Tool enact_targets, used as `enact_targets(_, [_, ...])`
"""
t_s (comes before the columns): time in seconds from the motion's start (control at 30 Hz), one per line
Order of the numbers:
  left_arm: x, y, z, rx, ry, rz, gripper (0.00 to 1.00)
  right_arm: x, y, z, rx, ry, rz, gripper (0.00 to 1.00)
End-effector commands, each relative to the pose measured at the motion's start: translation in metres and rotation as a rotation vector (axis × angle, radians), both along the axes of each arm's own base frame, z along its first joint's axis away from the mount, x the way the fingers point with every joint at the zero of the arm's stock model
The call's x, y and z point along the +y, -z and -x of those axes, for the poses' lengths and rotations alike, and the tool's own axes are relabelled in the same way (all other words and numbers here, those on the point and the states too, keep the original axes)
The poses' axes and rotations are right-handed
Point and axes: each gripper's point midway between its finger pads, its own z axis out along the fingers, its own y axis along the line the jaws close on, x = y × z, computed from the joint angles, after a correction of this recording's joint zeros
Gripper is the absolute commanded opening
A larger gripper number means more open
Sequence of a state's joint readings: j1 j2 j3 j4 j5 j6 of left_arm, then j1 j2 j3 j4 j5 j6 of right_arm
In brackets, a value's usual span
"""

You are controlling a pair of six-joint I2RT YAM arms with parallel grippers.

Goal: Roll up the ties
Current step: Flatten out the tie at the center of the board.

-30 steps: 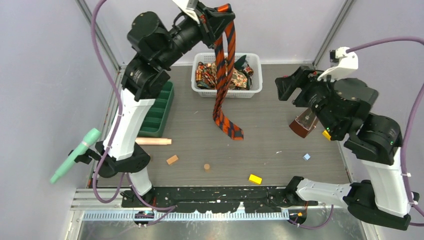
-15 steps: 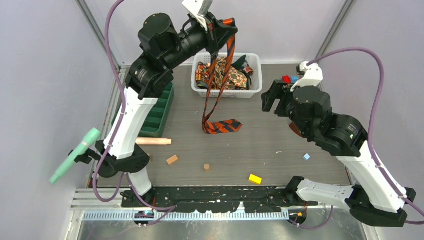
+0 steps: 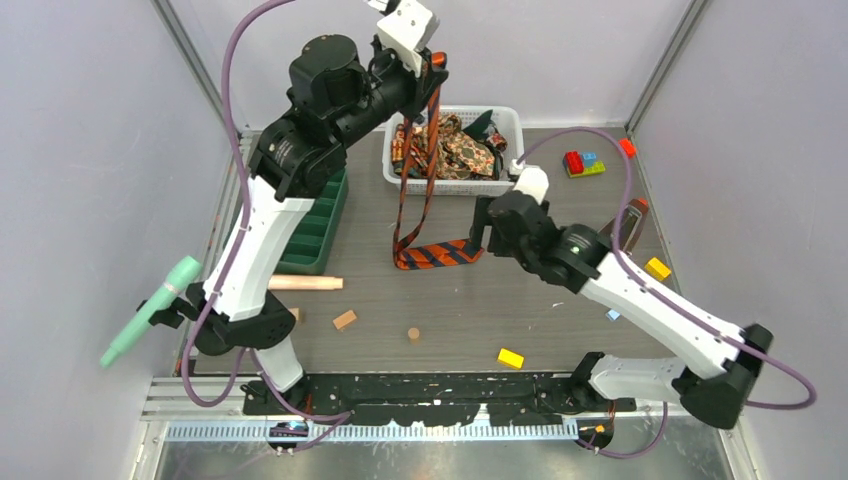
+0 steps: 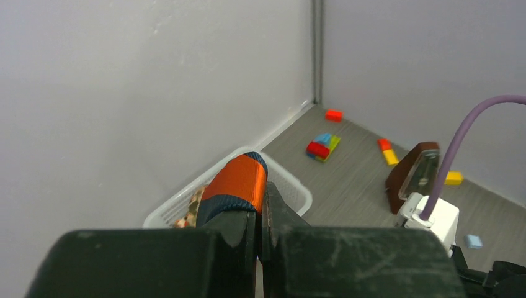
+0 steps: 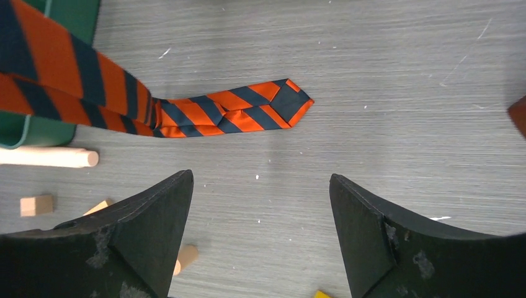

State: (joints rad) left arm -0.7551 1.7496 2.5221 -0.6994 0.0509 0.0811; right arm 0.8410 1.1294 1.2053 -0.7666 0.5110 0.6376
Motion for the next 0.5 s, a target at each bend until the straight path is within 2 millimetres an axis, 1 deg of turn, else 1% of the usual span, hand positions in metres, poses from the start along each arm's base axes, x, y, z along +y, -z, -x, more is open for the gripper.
enact_targets(0.0, [0.047, -0.008, 0.002, -0.061, -0.168, -0.073, 0.00, 0.018, 0.023, -0.033, 0.050, 0.129, -0.089, 0.87])
enact_targets(0.03, [0.051, -0.006, 0.001, -0.062, -0.188, -0.086, 0.00, 0.020, 0.029, -0.038, 0.068, 0.139, -0.091, 0.87])
enact_targets(0.07, [0.056, -0.005, 0.000, -0.063, -0.210, -0.097, 0.00, 0.022, 0.046, -0.046, 0.117, 0.153, -0.086, 0.87])
enact_targets(0.1, [0.059, -0.001, -0.002, -0.062, -0.231, -0.114, 0.00, 0.025, 0.052, -0.052, 0.127, 0.157, -0.098, 0.87])
enact_targets(0.13, [0.063, 0.002, -0.003, -0.062, -0.250, -0.127, 0.00, 0.028, 0.068, -0.059, 0.173, 0.156, -0.104, 0.87])
enact_targets(0.17, [0.067, 0.004, -0.004, -0.064, -0.269, -0.140, 0.00, 0.036, 0.083, -0.065, 0.202, 0.139, -0.111, 0.87])
enact_targets(0.2, [0.071, 0.006, -0.006, -0.068, -0.289, -0.152, 0.00, 0.036, 0.088, -0.074, 0.206, 0.149, -0.120, 0.87])
enact_targets(0.23, [0.074, 0.007, -0.007, -0.071, -0.306, -0.161, 0.00, 0.039, 0.106, -0.077, 0.241, 0.141, -0.095, 0.87])
enact_targets(0.27, [0.078, 0.008, -0.007, -0.073, -0.321, -0.167, 0.00, 0.041, 0.108, -0.084, 0.241, 0.142, -0.093, 0.87])
enact_targets(0.3, [0.082, 0.009, -0.007, -0.076, -0.335, -0.172, 0.00, 0.043, 0.125, -0.088, 0.272, 0.139, -0.058, 0.87])
enact_targets(0.33, [0.085, 0.009, -0.007, -0.078, -0.348, -0.179, 0.00, 0.046, 0.126, -0.093, 0.272, 0.135, -0.055, 0.87])
enact_targets(0.37, [0.087, 0.010, -0.008, -0.079, -0.358, -0.185, 0.00, 0.049, 0.141, -0.096, 0.299, 0.127, -0.028, 0.87])
enact_targets(0.4, [0.089, 0.011, -0.008, -0.081, -0.367, -0.191, 0.00, 0.053, 0.142, -0.101, 0.296, 0.122, -0.030, 0.87])
enact_targets(0.43, [0.091, 0.012, -0.008, -0.081, -0.374, -0.193, 0.00, 0.055, 0.154, -0.103, 0.317, 0.119, -0.011, 0.87])
enact_targets(0.47, [0.092, 0.012, -0.008, -0.082, -0.376, -0.194, 0.00, 0.058, 0.156, -0.108, 0.316, 0.118, -0.011, 0.87])
